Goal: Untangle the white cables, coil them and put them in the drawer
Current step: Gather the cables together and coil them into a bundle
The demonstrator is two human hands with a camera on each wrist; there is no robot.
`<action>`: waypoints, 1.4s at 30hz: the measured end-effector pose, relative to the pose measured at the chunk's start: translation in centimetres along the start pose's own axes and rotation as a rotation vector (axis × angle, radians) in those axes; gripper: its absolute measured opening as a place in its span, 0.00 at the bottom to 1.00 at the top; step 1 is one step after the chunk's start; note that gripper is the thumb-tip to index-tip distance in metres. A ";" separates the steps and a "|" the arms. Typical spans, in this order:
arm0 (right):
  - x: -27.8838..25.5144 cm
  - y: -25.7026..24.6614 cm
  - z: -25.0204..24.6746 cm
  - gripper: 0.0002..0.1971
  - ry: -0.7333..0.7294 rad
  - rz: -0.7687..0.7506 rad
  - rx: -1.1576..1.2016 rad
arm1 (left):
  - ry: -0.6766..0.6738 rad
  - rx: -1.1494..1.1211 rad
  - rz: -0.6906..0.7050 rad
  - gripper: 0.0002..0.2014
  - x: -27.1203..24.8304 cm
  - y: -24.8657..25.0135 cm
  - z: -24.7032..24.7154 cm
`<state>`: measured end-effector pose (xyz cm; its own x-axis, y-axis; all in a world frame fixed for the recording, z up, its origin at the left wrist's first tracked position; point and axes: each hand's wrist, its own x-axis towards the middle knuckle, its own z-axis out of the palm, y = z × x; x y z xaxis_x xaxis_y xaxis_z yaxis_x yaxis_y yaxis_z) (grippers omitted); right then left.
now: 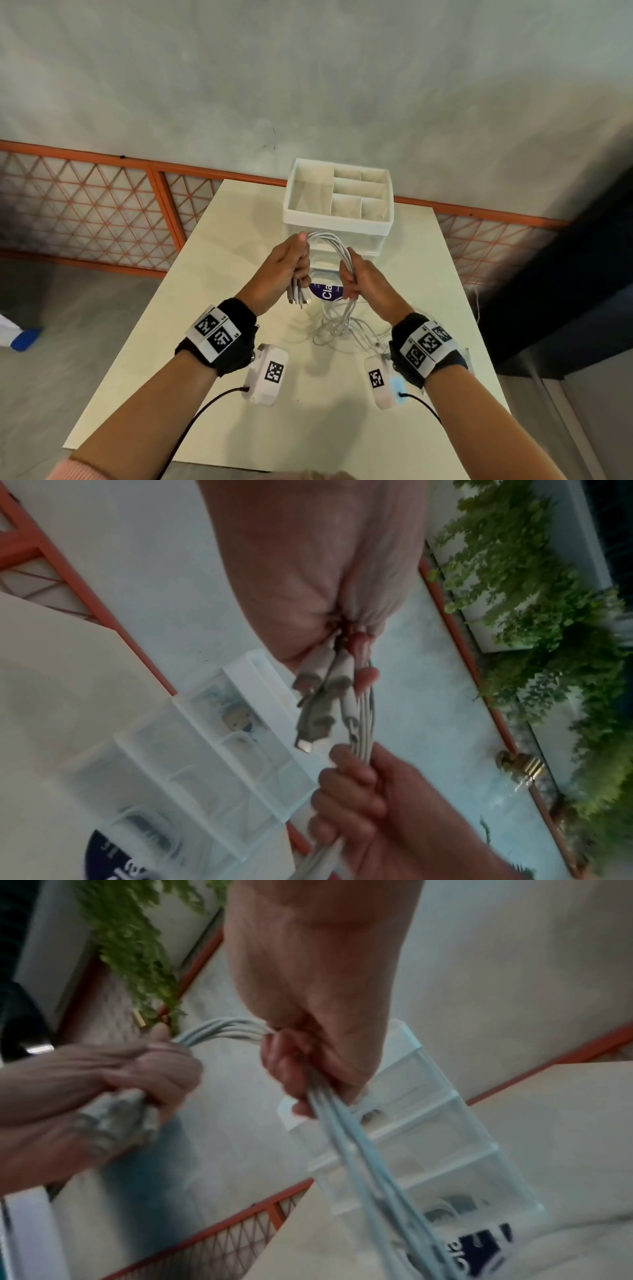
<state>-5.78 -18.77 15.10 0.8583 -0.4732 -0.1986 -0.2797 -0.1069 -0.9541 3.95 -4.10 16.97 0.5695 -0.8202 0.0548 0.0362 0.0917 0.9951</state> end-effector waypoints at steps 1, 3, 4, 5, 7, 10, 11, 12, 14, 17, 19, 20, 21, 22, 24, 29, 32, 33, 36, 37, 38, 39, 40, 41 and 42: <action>-0.1 -0.3 0.1 0.26 0.034 -0.005 0.028 | 0.001 0.030 -0.001 0.17 -0.2 -0.2 0.2; -0.5 -1.1 0.4 0.23 0.071 -0.022 0.086 | -0.004 0.106 -0.013 0.16 -0.4 -0.9 0.8; -0.6 -1.5 0.7 0.21 0.079 -0.032 0.100 | -0.012 0.127 -0.022 0.15 -0.5 -1.3 1.2; -0.6 -1.8 1.1 0.18 0.085 -0.031 0.104 | -0.024 0.130 -0.030 0.13 -0.6 -1.6 1.6; -0.3 -1.8 1.9 0.15 0.075 -0.015 0.102 | -0.032 0.110 -0.019 0.10 -0.6 -1.9 2.5; 0.4 -1.3 2.6 0.21 0.020 0.003 0.127 | -0.012 0.106 0.022 0.11 -0.2 -1.6 3.0; 0.4 -1.3 2.6 0.21 -0.002 0.007 0.127 | -0.015 0.112 0.028 0.12 -0.1 -1.5 3.1; 0.4 -1.3 2.7 0.20 -0.029 0.011 0.130 | -0.018 0.120 0.027 0.13 0.0 -1.5 3.0; 0.1 -1.6 2.8 0.22 -0.076 0.028 0.150 | -0.018 0.139 0.017 0.14 0.0 -1.6 2.9; -0.2 -1.9 2.6 0.23 -0.116 0.075 0.186 | -0.014 0.152 0.011 0.12 0.1 -2.0 2.6; -0.4 -2.2 2.3 0.23 -0.166 0.096 0.213 | -0.023 0.152 0.023 0.12 0.0 -1.8 2.5; -0.6 -2.4 2.1 0.23 -0.197 0.093 0.226 | -0.028 0.145 0.027 0.12 -0.1 -1.5 2.5; -0.7 -2.4 1.9 0.25 -0.223 0.084 0.231 | -0.025 0.143 0.030 0.12 -0.1 -1.2 2.5; -0.9 -2.4 1.7 0.27 -0.241 0.075 0.222 | -0.009 0.140 0.030 0.12 -0.1 -0.8 2.5; -1.3 -2.4 1.5 0.32 -0.242 0.071 0.124 | 0.067 0.116 0.038 0.13 0.2 -0.3 2.0; -2.8 -2.2 2.3 0.20 -0.237 -0.127 -0.280 | 0.363 0.035 0.014 0.14 1.6 -0.8 -0.6; -2.8 -2.7 3.3 0.15 -0.279 -0.243 -0.426 | 0.391 0.026 -0.020 0.17 1.5 -1.1 -0.5; -2.8 -2.8 3.5 0.14 -0.303 -0.253 -0.439 | 0.379 0.016 -0.012 0.19 1.5 -1.1 -0.4; -2.8 -2.6 3.2 0.15 -0.390 -0.206 -0.360 | 0.390 -0.068 0.010 0.22 1.6 -0.7 -0.3; -3.0 -2.4 2.9 0.17 -0.423 -0.168 -0.336 | 0.418 -0.096 0.029 0.21 1.9 -0.5 -0.5; -3.1 -2.1 2.5 0.19 -0.459 -0.126 -0.321 | 0.448 -0.125 0.053 0.21 2.1 -0.2 -0.8; -3.4 -1.8 2.0 0.21 -0.496 -0.091 -0.314 | 0.472 -0.148 0.079 0.21 2.3 0.0 -1.3; -3.6 -1.7 1.4 0.22 -0.530 -0.067 -0.307 | 0.482 -0.163 0.097 0.21 2.5 0.1 -1.7; -3.8 -1.6 0.8 0.22 -0.557 -0.055 -0.302 | 0.478 -0.168 0.106 0.22 2.7 0.1 -2.1; -3.8 -1.5 0.2 0.21 -0.578 -0.054 -0.303 | 0.465 -0.168 0.114 0.23 2.6 0.1 -2.4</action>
<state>-8.52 -16.67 17.27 0.9438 0.0773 -0.3214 -0.2660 -0.3993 -0.8774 7.41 -4.92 17.07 0.8815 -0.4649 0.0822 0.0625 0.2874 0.9558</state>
